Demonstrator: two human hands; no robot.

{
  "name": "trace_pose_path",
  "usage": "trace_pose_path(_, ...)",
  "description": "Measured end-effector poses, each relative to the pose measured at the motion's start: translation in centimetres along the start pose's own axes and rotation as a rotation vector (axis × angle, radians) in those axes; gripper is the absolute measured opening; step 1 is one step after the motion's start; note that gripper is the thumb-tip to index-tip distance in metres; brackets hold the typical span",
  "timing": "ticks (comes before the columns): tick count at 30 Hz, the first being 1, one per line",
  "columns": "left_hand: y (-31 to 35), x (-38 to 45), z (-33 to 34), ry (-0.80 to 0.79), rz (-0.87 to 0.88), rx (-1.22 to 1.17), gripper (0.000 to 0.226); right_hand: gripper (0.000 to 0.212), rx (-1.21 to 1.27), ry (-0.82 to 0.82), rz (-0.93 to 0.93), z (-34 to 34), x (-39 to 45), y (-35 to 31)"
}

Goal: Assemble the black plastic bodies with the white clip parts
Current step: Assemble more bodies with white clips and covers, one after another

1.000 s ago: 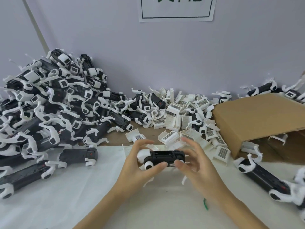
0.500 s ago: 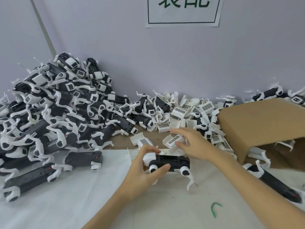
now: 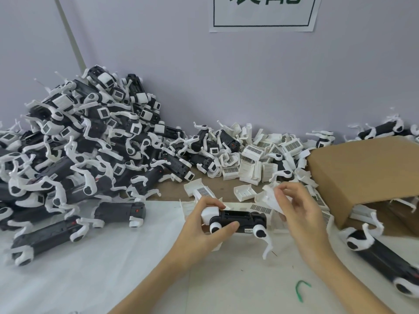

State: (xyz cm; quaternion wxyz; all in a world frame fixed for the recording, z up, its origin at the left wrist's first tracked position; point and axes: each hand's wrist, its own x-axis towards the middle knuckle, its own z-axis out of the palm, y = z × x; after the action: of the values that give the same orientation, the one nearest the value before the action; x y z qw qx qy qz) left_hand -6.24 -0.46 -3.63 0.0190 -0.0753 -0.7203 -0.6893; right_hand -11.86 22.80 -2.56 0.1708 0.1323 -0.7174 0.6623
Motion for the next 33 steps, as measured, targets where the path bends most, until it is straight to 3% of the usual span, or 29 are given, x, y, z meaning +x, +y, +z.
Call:
trace_pose_path(4, 0.1, 0.0, 0.0, 0.003, -0.004, 0.014, 0.044, 0.041, 0.260, 0.071, 0.274, -0.3, -0.3, 0.1)
trace_pose_path(9, 0.1, 0.1, 0.2, 0.011, -0.010, 0.003, 0.050, 0.037, 0.352, 0.000, 0.364, -0.5, -0.2, 0.4)
trace_pose_path(15, -0.1, 0.2, 0.1, 0.037, -0.004, 0.028, 0.054, 0.022, 0.179, -0.115, 0.185, 0.1, -1.0, -0.6)
trace_pose_path(18, -0.2, 0.3, 0.1, 0.044, -0.005, 0.024, 0.055, 0.004, 0.095, -0.022, 0.055, 0.3, -0.8, -1.0)
trace_pose_path(20, -0.2, 0.2, 0.1, 0.035, -0.013, 0.025, 0.055, 0.005, 0.084, 0.034, 0.016, -0.2, -0.4, -1.3)
trace_pose_path(26, 0.0, 0.1, 0.3, 0.032, 0.011, 0.021, 0.046, 0.021, -0.653, -0.132, -0.370, -2.5, 0.5, -2.0)
trace_pose_path(28, 0.0, 0.0, 0.3, 0.034, 0.008, 0.030, 0.049, 0.020, -0.596, -0.230, -0.350, -2.2, 0.3, -2.5)
trace_pose_path(31, -0.2, 0.1, 0.2, 0.035, 0.003, 0.032, 0.054, 0.009, -0.371, -0.327, -0.158, -1.1, -0.3, -3.2)
trace_pose_path(33, -0.4, 0.2, 0.0, 0.043, -0.001, 0.038, 0.055, 0.016, -0.269, -0.367, -0.045, -0.8, -0.4, -3.5)
